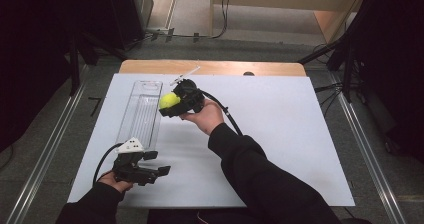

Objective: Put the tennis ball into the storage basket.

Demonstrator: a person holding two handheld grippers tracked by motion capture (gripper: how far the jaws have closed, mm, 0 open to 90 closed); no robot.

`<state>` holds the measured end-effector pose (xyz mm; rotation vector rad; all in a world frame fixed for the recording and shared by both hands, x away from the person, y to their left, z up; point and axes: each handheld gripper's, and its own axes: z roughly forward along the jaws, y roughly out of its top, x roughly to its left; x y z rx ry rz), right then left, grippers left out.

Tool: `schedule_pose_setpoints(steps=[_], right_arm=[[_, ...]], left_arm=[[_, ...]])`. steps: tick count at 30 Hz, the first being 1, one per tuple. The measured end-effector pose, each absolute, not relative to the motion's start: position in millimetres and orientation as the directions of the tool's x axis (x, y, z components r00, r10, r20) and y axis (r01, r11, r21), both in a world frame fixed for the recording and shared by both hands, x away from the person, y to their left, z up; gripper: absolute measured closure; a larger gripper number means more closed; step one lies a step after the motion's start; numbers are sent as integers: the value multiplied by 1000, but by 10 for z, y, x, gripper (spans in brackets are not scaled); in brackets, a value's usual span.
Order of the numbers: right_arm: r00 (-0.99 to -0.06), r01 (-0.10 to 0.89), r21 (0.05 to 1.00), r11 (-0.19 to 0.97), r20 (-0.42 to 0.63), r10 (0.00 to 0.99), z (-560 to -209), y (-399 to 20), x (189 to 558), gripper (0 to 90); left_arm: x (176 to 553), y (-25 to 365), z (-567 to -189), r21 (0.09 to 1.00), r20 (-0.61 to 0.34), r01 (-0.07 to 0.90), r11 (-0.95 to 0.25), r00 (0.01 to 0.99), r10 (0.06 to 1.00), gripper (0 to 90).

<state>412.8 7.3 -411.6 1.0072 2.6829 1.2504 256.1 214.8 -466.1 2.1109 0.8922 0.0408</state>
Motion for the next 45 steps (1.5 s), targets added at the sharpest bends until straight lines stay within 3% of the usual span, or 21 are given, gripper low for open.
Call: schedule_pose_setpoints(steps=[45], right_arm=[[-815, 529, 686, 499, 246, 525, -4121, 627, 4217, 232]], left_arm=[[2560, 2156, -4664, 701, -267, 582, -412, 750, 605, 234]])
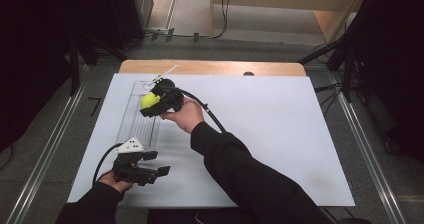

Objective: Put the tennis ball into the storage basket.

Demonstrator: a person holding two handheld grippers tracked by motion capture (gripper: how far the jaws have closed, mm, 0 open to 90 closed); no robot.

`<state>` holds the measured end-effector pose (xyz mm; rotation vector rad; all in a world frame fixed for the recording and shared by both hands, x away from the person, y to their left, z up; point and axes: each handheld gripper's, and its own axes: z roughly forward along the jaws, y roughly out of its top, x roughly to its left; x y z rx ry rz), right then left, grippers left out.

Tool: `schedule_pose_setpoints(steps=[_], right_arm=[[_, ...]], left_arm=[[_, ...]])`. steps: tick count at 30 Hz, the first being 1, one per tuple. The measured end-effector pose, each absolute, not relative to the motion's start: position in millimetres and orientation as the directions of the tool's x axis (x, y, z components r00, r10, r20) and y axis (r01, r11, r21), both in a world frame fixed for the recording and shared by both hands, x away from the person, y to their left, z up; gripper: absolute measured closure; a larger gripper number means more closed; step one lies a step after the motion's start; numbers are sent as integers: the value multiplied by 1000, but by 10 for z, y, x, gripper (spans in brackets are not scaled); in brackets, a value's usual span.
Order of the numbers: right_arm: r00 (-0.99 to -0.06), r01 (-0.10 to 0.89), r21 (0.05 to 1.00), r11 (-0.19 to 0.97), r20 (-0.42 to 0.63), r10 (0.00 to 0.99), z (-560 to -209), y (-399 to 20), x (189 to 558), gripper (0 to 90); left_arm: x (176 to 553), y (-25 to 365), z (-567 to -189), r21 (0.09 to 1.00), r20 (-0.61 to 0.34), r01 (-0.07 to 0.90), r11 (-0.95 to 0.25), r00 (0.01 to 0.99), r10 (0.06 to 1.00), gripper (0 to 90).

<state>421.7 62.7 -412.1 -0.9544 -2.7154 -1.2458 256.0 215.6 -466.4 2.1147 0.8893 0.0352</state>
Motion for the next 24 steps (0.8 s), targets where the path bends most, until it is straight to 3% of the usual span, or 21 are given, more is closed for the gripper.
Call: schedule_pose_setpoints(steps=[24], right_arm=[[-815, 534, 679, 504, 252, 522, -4172, 900, 4270, 232]], left_arm=[[2556, 2162, -4663, 704, -267, 580, -411, 751, 604, 234]])
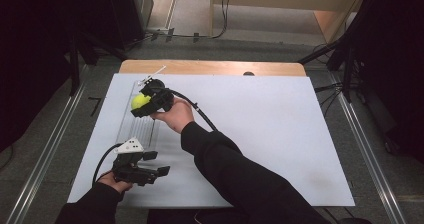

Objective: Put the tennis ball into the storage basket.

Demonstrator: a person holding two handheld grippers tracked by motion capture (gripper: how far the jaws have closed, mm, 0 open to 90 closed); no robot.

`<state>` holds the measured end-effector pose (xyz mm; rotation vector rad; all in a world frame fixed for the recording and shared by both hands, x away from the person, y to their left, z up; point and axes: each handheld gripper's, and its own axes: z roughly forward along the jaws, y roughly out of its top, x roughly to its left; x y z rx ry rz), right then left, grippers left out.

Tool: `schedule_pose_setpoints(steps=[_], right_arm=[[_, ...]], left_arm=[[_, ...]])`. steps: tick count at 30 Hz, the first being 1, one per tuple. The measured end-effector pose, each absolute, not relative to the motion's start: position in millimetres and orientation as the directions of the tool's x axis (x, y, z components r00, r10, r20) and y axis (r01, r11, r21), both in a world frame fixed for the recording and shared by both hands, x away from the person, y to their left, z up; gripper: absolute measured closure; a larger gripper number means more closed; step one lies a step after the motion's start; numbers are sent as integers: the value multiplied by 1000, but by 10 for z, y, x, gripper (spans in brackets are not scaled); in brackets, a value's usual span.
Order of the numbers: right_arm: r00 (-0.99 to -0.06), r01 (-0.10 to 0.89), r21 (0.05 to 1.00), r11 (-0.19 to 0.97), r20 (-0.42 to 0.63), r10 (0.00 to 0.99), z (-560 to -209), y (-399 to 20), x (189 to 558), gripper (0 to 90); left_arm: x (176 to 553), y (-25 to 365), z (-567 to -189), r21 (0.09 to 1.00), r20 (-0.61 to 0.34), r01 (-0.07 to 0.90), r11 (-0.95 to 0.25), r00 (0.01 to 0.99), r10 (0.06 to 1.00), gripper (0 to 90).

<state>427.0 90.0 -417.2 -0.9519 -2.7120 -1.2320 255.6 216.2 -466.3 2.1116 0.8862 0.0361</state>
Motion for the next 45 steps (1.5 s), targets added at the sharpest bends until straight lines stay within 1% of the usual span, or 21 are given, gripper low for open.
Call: schedule_pose_setpoints(steps=[14, 34, 45], right_arm=[[-801, 556, 665, 498, 268, 536, -4233, 938, 4294, 231], [-815, 537, 641, 548, 226, 533, -4389, 1056, 4266, 228], [-808, 548, 638, 541, 236, 540, -4422, 1073, 4279, 227]], left_arm=[[2555, 2162, -4664, 705, -267, 579, -410, 752, 603, 234], [2555, 2167, -4660, 704, -268, 579, -411, 753, 601, 234], [2555, 2168, -4660, 704, -267, 579, -411, 753, 602, 234]])
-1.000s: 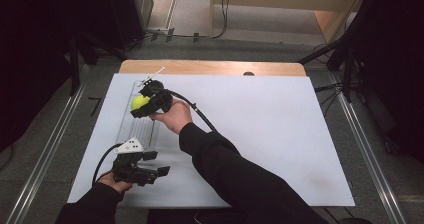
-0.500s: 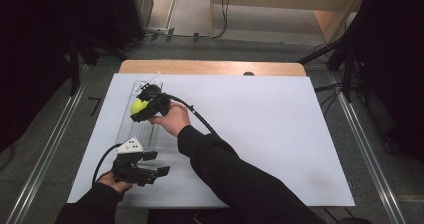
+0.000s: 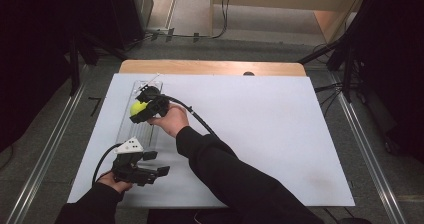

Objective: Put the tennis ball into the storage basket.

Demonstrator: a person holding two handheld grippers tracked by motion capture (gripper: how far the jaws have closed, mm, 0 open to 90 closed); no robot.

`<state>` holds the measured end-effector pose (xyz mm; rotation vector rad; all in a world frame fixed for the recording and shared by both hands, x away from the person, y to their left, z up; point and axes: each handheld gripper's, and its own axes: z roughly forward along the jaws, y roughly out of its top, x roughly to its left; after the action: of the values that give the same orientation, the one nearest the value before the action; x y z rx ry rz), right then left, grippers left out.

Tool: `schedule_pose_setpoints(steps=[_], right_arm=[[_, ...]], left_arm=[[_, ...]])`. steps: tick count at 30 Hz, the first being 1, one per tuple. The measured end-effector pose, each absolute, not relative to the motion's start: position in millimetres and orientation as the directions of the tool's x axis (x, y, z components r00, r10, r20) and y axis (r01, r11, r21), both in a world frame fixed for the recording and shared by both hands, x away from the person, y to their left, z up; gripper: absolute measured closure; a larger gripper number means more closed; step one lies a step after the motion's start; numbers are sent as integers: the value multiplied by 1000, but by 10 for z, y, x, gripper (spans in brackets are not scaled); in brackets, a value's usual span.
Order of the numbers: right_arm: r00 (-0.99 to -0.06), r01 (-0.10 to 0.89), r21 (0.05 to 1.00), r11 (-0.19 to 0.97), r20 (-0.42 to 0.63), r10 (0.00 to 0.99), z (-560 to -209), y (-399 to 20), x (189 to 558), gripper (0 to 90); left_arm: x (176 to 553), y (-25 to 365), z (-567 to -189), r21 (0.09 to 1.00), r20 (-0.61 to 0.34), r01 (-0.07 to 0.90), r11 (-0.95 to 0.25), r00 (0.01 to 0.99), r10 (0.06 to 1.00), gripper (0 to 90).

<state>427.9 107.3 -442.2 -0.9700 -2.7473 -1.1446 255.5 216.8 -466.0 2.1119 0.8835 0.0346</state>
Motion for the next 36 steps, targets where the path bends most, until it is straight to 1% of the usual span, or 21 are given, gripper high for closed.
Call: schedule_pose_setpoints(steps=[5, 6, 7, 8, 9, 10, 21, 29, 36], right_arm=[[-812, 539, 646, 541, 229, 536, -4431, 1084, 4274, 210], [-808, 541, 645, 539, 221, 546, -4434, 1093, 4273, 193], [-805, 547, 645, 534, 230, 546, -4433, 1094, 4276, 149], [-810, 547, 656, 520, 258, 527, -4425, 1075, 4288, 132], [-810, 547, 656, 520, 258, 527, -4425, 1075, 4288, 132], [-810, 549, 662, 510, 272, 520, -4400, 1062, 4291, 105], [-815, 545, 671, 502, 282, 507, -4308, 985, 4286, 105], [-827, 525, 673, 521, 259, 500, -4248, 908, 4252, 105], [-824, 531, 670, 519, 263, 503, -4217, 809, 4230, 106]], left_arm=[[2554, 2167, -4660, 704, -269, 579, -410, 752, 601, 234], [2555, 2168, -4660, 705, -267, 578, -411, 753, 602, 234], [2555, 2168, -4660, 704, -267, 579, -411, 753, 602, 234], [2554, 2167, -4660, 705, -268, 579, -410, 752, 602, 234], [2553, 2167, -4661, 705, -269, 579, -410, 752, 602, 234], [2553, 2166, -4661, 704, -269, 579, -410, 752, 601, 234], [2555, 2166, -4663, 704, -269, 580, -410, 752, 602, 234], [2556, 2167, -4664, 704, -267, 579, -410, 751, 603, 234], [2558, 2170, -4663, 703, -264, 580, -412, 750, 606, 234]])
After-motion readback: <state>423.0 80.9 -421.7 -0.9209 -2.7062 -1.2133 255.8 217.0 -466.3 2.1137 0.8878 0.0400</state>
